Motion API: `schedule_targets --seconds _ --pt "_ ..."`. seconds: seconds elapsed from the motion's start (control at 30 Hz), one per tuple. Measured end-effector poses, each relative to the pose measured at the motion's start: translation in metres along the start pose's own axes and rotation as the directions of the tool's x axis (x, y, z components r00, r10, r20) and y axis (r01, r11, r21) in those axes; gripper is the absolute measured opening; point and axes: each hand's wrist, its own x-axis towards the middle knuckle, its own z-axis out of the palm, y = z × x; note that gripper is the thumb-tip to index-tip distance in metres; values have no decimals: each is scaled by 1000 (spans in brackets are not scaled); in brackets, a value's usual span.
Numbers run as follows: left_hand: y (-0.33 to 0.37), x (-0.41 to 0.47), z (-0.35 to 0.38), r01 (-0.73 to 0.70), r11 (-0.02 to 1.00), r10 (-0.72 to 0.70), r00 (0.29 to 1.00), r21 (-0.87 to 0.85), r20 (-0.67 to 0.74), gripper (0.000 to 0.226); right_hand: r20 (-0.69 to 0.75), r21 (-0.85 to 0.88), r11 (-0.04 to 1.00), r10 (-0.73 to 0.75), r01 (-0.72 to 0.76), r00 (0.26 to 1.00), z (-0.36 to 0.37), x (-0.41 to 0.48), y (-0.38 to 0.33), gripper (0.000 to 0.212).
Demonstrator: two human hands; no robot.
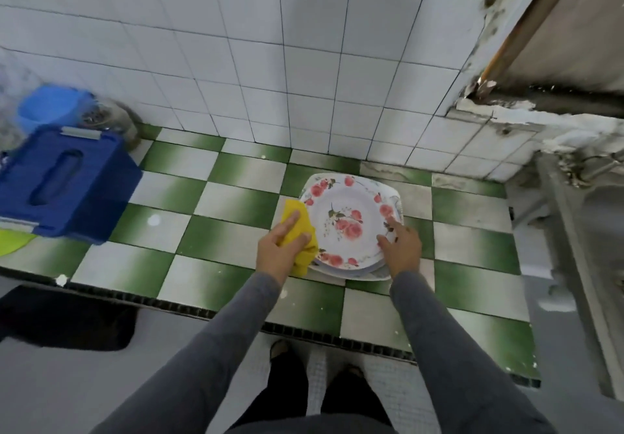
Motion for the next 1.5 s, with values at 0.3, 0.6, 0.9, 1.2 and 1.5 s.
schedule_targets --seconds 0.3,0.6,0.9,1.2,1.5 --pt "-3 17 -3 11 1000 -11 999 -16 45 49 13 13 1000 28 -28 1000 4 0 -5 58" --pt "-9 16 3 21 1000 -20 999 -18 30 49 -14 -146 989 9 -11 1000 0 3 -11 52" --pt "-13 22 8 -20 998 19 1000 -65 -8 49 -35 -221 975 -3 -5 999 0 10 -12 36" --pt "-13 34 2 -26 995 25 1000 -96 -10 51 -32 -69 997 -31 29 999 -14 16 -3 22" --pt "-17 45 -6 -10 995 10 1000 -94 2 50 -80 129 991 -26 36 996 -22 13 6 39"
